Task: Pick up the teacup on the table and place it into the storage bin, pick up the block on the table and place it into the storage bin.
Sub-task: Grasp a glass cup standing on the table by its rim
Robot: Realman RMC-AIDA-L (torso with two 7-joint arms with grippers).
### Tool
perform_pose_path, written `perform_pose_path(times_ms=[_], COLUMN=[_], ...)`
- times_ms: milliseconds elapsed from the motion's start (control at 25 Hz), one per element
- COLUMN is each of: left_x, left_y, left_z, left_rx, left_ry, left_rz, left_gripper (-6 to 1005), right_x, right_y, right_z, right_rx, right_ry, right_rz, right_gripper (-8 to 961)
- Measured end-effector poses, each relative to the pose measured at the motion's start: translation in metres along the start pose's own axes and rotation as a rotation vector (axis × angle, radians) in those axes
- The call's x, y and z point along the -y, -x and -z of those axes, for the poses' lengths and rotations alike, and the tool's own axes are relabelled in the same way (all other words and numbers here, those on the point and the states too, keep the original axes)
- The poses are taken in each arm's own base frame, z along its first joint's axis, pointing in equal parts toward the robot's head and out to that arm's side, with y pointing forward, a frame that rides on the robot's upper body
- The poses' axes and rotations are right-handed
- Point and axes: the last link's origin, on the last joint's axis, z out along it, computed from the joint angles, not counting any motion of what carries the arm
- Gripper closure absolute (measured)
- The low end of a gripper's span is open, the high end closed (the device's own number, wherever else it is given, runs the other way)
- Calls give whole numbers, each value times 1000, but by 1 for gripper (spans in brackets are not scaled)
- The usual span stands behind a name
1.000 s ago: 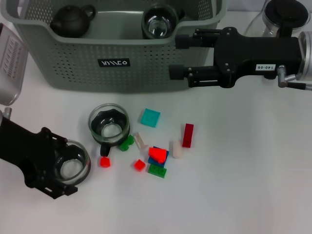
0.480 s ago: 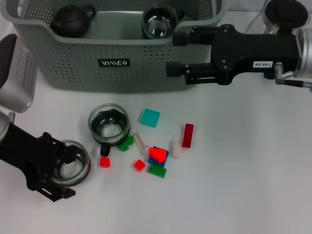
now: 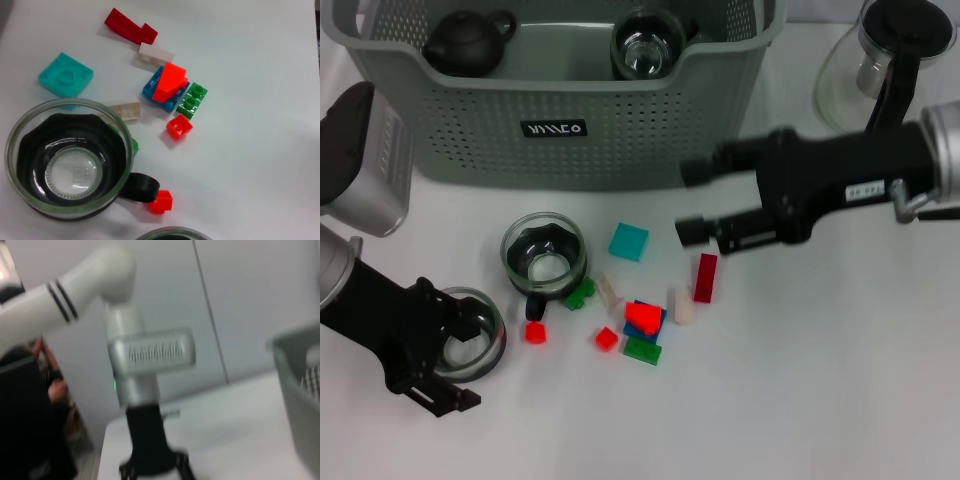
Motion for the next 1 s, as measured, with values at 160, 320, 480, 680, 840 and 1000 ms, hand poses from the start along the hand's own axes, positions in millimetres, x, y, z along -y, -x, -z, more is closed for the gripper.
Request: perform_pose_path(times_ms=[160, 320, 480, 680, 840, 1000], left_x=[1, 3, 3, 5, 5, 5], left_y=[-2, -5, -5, -4, -5, -5], left_z=[-2, -2, -3, -7, -8, -9], left_rx=[5, 11, 24, 25, 28, 32], left_ry=[9, 13, 15, 16, 18, 20], left_rz=[-2, 6, 9, 17, 20, 20], left_gripper=[219, 223, 227, 231, 235, 239], right_x=[8, 13, 15, 16, 18, 19], right_y=[-9, -9, -9, -8, -8, -8], right_z=[-10, -26, -33, -33, -33, -33], right_rx=[-182, -289, -319, -313, -310, -307], right_ry=[-22, -30, -31, -39, -51, -61], right_rz=[-68, -63, -53, -45, -43, -43], right_gripper=[155, 155, 156, 156, 157, 158])
